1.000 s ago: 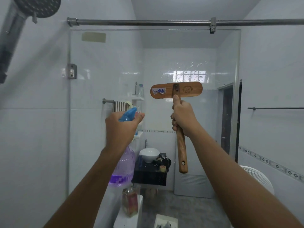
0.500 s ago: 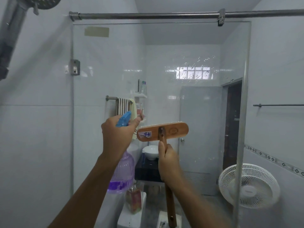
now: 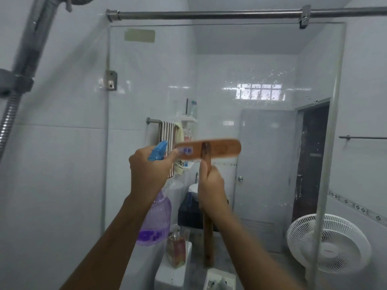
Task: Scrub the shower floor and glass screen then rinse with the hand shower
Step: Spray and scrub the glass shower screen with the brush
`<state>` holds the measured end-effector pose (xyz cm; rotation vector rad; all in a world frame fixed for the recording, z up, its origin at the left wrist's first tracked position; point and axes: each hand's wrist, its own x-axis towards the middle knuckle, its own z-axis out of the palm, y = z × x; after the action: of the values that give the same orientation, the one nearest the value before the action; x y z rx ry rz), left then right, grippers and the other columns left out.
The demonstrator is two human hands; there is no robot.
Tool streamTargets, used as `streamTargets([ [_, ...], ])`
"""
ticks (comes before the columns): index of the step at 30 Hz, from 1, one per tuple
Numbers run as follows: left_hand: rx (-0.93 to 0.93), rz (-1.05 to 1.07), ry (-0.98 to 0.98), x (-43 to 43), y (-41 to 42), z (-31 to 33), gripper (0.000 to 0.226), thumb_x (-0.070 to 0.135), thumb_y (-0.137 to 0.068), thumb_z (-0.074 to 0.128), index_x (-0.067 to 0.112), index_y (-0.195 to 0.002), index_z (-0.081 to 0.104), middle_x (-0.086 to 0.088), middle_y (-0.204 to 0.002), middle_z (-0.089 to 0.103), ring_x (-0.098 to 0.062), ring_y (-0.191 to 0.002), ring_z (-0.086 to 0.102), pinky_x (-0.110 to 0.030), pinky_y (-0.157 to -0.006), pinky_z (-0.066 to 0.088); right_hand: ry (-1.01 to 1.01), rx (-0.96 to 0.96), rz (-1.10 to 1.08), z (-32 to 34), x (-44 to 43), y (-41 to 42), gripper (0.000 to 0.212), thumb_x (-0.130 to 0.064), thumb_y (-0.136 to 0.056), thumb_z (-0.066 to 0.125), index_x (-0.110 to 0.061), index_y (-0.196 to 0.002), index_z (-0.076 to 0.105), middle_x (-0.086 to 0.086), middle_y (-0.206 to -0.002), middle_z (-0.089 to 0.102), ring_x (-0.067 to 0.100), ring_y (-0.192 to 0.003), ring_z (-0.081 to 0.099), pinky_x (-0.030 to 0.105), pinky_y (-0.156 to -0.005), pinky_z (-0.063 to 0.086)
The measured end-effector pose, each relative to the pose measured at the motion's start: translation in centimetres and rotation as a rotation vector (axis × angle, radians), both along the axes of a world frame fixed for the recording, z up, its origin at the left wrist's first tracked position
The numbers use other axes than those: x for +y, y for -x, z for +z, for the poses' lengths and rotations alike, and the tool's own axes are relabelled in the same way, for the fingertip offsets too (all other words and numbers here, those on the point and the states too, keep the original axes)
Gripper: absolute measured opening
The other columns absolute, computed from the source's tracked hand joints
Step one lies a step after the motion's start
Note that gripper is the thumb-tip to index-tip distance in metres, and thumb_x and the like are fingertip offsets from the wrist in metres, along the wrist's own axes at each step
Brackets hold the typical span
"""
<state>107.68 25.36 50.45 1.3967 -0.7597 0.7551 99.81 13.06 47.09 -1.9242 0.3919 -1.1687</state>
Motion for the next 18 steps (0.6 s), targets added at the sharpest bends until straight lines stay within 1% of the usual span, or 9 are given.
streamTargets([
  [3, 0.022, 0.029, -0.019, 1.0, -0.8, -0.5, 0.032, 0.038, -0.085, 0.075, 0.009, -0.079, 0.064, 0.002, -0.060, 0.057, -0.012, -0.047, 0.051, -0.006, -0.046, 0.040, -0.054, 0.022, 0.043, -3.0, 0.9, -0.3, 0.041, -0.051, -0.103, 0.030, -0.020, -0.096, 0.055, 0.001, -0.075, 0.063, 0.007, -0.062, 0.064, 0.023, -0.056, 0.054],
  [5, 0.035, 0.047, -0.035, 1.9, -1.3, -0.4, 0.032, 0.038, -0.085, 0.076, 0.007, -0.079, 0.067, -0.003, -0.064, 0.063, -0.013, -0.050, 0.055, -0.007, -0.045, 0.041, -0.035, 0.004, 0.029, 0.0, 0.8, -1.4, 0.042, -0.050, -0.104, 0.031, -0.018, -0.095, 0.057, 0.001, -0.078, 0.064, 0.012, -0.065, 0.065, 0.029, -0.059, 0.058],
  [7, 0.062, 0.052, -0.046, 2.8, -1.8, 0.0, 0.032, 0.037, -0.085, 0.077, 0.007, -0.079, 0.068, -0.004, -0.066, 0.067, -0.014, -0.053, 0.060, -0.008, -0.048, 0.043, -0.021, -0.035, 0.046, 4.9, 0.7, -2.6, 0.044, -0.051, -0.103, 0.031, -0.016, -0.090, 0.056, 0.001, -0.071, 0.059, 0.014, -0.057, 0.059, 0.036, -0.058, 0.058],
  [8, 0.089, 0.040, -0.044, 3.3, -2.1, 0.3, 0.032, 0.036, -0.085, 0.078, 0.006, -0.080, 0.069, -0.004, -0.067, 0.068, -0.015, -0.055, 0.063, -0.014, -0.051, 0.049, -0.008, -0.047, 0.063, 7.4, 0.6, -3.1, 0.046, -0.051, -0.102, 0.031, -0.015, -0.086, 0.055, 0.001, -0.067, 0.056, 0.016, -0.055, 0.056, 0.042, -0.060, 0.058],
  [10, 0.177, -0.006, -0.043, 4.1, -2.6, 1.1, 0.031, 0.034, -0.085, 0.079, 0.005, -0.080, 0.071, -0.010, -0.068, 0.069, -0.020, -0.058, 0.067, -0.035, -0.059, 0.062, 0.023, -0.048, 0.083, 11.3, 0.5, -3.9, 0.047, -0.049, -0.100, 0.032, -0.012, -0.081, 0.054, 0.002, -0.062, 0.052, 0.020, -0.056, 0.053, 0.053, -0.068, 0.057],
  [12, 0.250, -0.019, -0.046, 5.3, -3.2, 1.7, 0.031, 0.033, -0.085, 0.079, 0.004, -0.081, 0.071, -0.018, -0.072, 0.070, -0.021, -0.056, 0.064, -0.046, -0.061, 0.062, 0.026, -0.025, 0.104, 13.1, 0.5, -4.5, 0.048, -0.047, -0.098, 0.031, -0.009, -0.085, 0.057, 0.005, -0.063, 0.052, 0.023, -0.059, 0.053, 0.057, -0.072, 0.056],
  [14, 0.260, -0.009, 0.001, 6.3, -3.5, 2.0, 0.033, 0.035, -0.085, 0.078, 0.003, -0.083, 0.071, -0.020, -0.074, 0.071, -0.020, -0.055, 0.065, -0.042, -0.063, 0.062, 0.036, -0.008, 0.109, 12.7, 0.9, -4.5, 0.049, -0.048, -0.099, 0.030, -0.010, -0.085, 0.057, 0.006, -0.064, 0.053, 0.023, -0.059, 0.054, 0.057, -0.071, 0.056],
  [16, 0.235, 0.017, 0.013, 7.0, -3.6, 2.1, 0.035, 0.039, -0.085, 0.078, 0.005, -0.087, 0.071, -0.013, -0.073, 0.071, -0.018, -0.059, 0.069, -0.037, -0.067, 0.063, 0.059, 0.006, 0.099, 11.3, 1.4, -4.4, 0.047, -0.049, -0.102, 0.030, -0.014, -0.086, 0.056, 0.005, -0.066, 0.055, 0.021, -0.058, 0.055, 0.053, -0.068, 0.058],
  [18, 0.231, 0.024, 0.002, 7.4, -3.7, 2.2, 0.036, 0.041, -0.084, 0.079, 0.005, -0.085, 0.072, -0.011, -0.071, 0.071, -0.020, -0.060, 0.071, -0.039, -0.070, 0.063, 0.064, 0.021, 0.098, 10.2, 1.8, -4.5, 0.044, -0.050, -0.103, 0.029, -0.017, -0.089, 0.054, 0.004, -0.069, 0.056, 0.018, -0.056, 0.056, 0.049, -0.065, 0.059],
])
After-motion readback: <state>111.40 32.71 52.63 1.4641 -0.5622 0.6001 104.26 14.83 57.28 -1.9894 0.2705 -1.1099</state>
